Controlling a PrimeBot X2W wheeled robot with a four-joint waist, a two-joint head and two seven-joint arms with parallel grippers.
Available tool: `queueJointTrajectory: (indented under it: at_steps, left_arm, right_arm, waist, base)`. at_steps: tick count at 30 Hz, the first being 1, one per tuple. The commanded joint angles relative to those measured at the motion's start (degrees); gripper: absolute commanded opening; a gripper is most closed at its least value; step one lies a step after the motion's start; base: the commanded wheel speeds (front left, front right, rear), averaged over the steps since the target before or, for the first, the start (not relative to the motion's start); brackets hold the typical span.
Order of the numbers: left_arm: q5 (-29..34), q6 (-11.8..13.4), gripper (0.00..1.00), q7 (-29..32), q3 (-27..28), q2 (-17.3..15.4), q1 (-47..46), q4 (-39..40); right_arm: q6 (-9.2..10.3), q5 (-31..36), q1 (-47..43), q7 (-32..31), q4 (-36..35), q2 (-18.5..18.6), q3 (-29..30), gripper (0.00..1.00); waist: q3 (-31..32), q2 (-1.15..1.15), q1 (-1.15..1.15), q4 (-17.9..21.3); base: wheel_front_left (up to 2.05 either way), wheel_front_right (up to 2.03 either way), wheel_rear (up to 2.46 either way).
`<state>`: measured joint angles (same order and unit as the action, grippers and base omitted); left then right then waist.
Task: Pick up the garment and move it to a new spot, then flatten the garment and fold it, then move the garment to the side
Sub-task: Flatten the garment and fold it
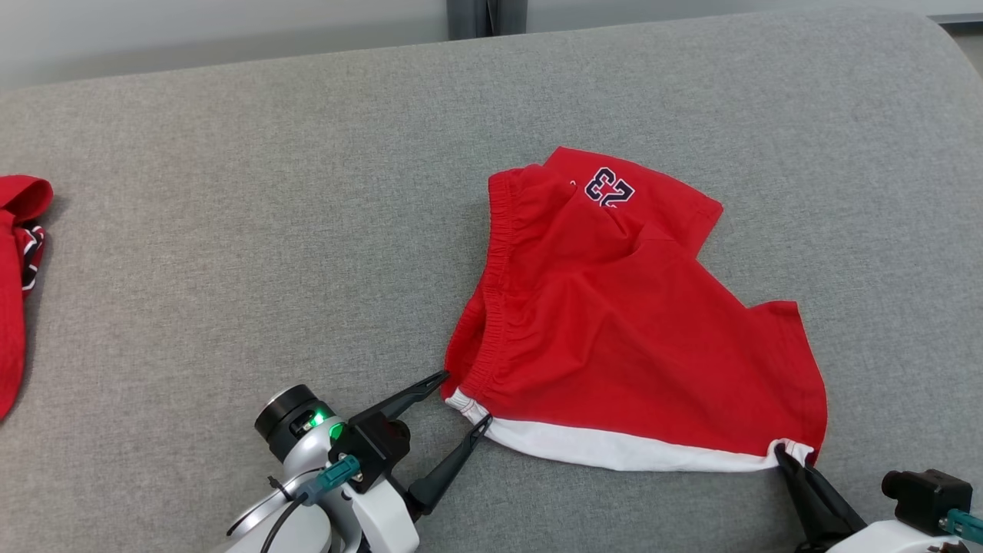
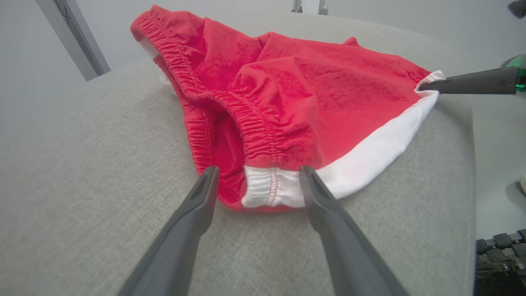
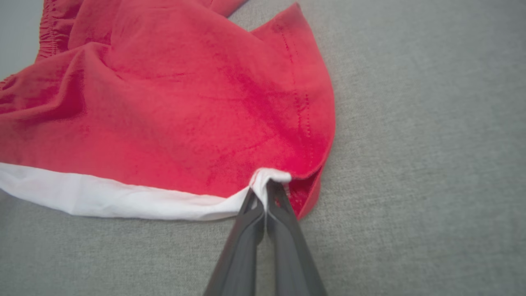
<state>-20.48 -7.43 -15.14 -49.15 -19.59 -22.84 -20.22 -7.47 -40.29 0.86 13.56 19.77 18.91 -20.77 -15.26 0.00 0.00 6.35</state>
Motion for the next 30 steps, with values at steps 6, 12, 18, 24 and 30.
queueJointTrajectory:
  at_steps: [6,12,18,24,30]
  left_arm:
    - [-2.3,-0.1,0.44,0.0,-2.3,-0.9,-1.7,-1.1]
    - [-3.2,-0.1,0.00,0.0,-3.2,-1.0,-2.1,-1.6]
    - [-4.1,-0.1,0.00,0.0,-2.5,-0.6,-1.8,-1.3]
    - [-5.5,-0.1,0.00,0.0,-1.8,-0.7,-0.2,-0.5]
    - [-9.3,-0.1,0.00,0.0,-1.2,-1.1,1.6,1.2]
  right_arm:
    - [-0.03,-0.6,0.8,0.6,0.8,0.4,-0.4,0.00]
    - [-0.03,-1.1,1.0,0.6,1.1,0.6,-0.8,0.00]
    - [-0.03,-1.1,1.4,0.9,1.1,0.8,-0.9,0.00]
    - [-0.03,-1.3,1.9,1.3,-0.2,1.0,-1.1,0.00]
    - [-0.03,-1.8,2.4,1.4,-3.9,2.3,-1.1,0.00]
  waist:
    - [-0.2,0.00,0.00,0.5]
    - [-0.3,0.00,0.00,0.3]
    - [-0.2,0.00,0.00,-0.1]
    - [0.9,0.00,0.00,-0.4]
    - [2.9,0.00,0.00,-0.9]
  base:
    - [0.00,0.00,0.00]
    - [0.00,0.00,0.00]
    - [0.00,0.00,0.00]
    - [0.00,0.00,0.00]
    - [0.00,0.00,0.00]
